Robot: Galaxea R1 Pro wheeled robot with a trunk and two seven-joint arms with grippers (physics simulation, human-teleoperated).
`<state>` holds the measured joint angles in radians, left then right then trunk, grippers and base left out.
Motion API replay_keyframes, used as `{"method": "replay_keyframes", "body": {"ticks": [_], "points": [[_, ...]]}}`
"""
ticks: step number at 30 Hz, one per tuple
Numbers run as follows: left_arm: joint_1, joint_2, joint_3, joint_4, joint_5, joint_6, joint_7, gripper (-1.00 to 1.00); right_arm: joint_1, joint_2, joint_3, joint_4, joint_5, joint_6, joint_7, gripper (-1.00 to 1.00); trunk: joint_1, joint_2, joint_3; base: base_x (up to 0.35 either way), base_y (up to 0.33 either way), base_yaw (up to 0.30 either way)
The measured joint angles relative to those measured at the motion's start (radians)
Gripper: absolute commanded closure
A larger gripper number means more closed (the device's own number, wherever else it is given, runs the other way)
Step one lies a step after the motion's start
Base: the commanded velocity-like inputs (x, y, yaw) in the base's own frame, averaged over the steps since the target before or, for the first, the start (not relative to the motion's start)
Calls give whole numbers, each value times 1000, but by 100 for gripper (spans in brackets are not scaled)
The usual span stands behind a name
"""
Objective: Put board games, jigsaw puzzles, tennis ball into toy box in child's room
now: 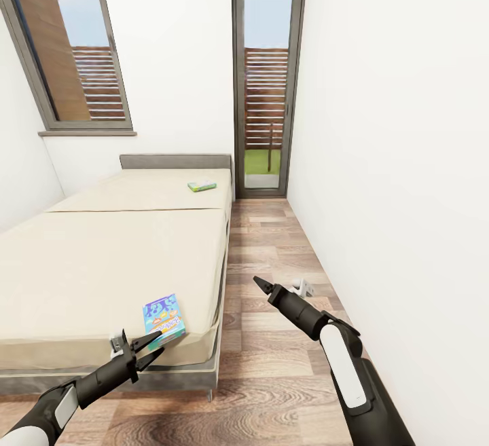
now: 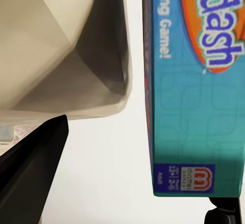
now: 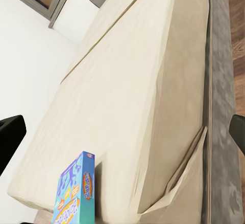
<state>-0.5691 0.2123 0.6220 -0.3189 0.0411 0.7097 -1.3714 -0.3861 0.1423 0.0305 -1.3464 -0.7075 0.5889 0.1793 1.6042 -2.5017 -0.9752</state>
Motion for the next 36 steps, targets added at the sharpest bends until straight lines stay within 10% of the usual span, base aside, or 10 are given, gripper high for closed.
{"method": "replay_keyframes", "body": {"ticks": [18, 19, 36], "points": [[0, 0, 0, 0, 0, 0, 0, -100, 0, 1, 0, 0, 0, 0, 0, -100, 0, 0, 0, 0, 0, 0], [0, 0, 0, 0, 0, 0, -1, 100, 0, 1, 0, 0, 0, 0, 0, -100, 0, 0, 0, 0, 0, 0], [-32, -17, 12, -5, 11, -14, -2, 100, 0, 0, 0, 0, 0, 0, 0, -100, 0, 0, 0, 0, 0, 0]]}}
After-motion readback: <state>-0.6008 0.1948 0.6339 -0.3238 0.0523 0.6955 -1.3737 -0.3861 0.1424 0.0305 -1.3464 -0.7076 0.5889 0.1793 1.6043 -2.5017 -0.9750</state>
